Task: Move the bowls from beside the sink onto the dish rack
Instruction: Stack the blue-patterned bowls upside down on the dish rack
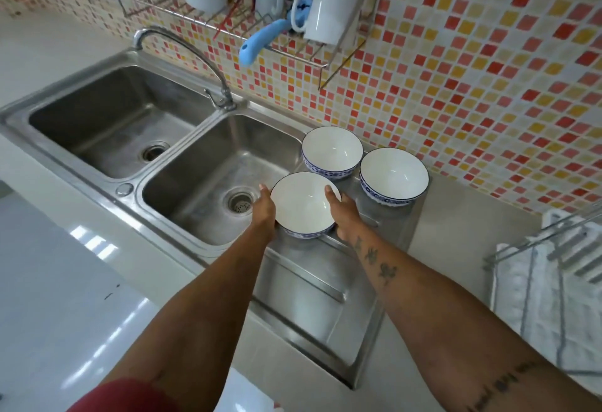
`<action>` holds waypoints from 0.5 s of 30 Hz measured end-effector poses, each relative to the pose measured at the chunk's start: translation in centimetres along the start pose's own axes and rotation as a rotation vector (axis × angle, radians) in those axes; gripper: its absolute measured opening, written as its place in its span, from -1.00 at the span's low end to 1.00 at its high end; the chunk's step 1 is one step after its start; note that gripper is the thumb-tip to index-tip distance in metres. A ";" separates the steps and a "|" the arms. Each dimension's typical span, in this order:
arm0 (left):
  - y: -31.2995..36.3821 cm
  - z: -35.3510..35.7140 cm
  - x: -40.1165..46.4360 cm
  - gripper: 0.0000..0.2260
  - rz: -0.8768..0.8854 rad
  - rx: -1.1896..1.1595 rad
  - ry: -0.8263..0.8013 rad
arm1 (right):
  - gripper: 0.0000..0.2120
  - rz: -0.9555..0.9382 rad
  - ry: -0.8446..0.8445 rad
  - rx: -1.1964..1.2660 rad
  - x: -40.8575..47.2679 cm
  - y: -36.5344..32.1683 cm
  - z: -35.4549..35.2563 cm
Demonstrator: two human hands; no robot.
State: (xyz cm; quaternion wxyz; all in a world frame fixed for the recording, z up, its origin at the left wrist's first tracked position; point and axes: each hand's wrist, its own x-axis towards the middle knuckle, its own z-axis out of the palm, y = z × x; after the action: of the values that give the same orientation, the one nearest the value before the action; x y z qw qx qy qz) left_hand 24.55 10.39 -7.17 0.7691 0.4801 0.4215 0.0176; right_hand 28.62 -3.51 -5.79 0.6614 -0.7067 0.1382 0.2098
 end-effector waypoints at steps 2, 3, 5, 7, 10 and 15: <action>-0.2 0.2 -0.7 -0.54 -0.007 -0.044 -0.004 | -0.63 0.013 -0.003 0.024 -0.4 0.0 0.2; -0.1 0.2 -1.3 -0.58 -0.012 -0.062 0.001 | -0.63 0.016 -0.003 0.026 -0.7 -0.1 0.2; -0.2 0.4 -2.0 -0.59 -0.029 -0.105 0.019 | -0.64 0.008 0.004 0.028 -1.5 -0.4 -0.1; 0.1 0.5 -3.3 -0.56 -0.052 -0.139 0.013 | -0.62 0.012 0.008 0.051 -2.6 -1.1 -0.5; 1.1 1.5 -5.3 -0.59 -0.013 -0.145 -0.020 | -0.56 -0.010 0.024 0.151 -4.3 -2.3 -1.4; 5.8 3.5 -12.0 -0.53 0.108 -0.252 -0.156 | -0.81 -0.222 0.157 0.310 -10.5 -7.6 -3.8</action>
State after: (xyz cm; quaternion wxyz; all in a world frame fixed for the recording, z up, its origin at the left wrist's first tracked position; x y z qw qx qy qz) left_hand 21.35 5.84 5.39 0.8516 0.4016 0.3286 0.0744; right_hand 23.43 -7.47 6.04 0.7686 -0.6214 0.1413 0.0561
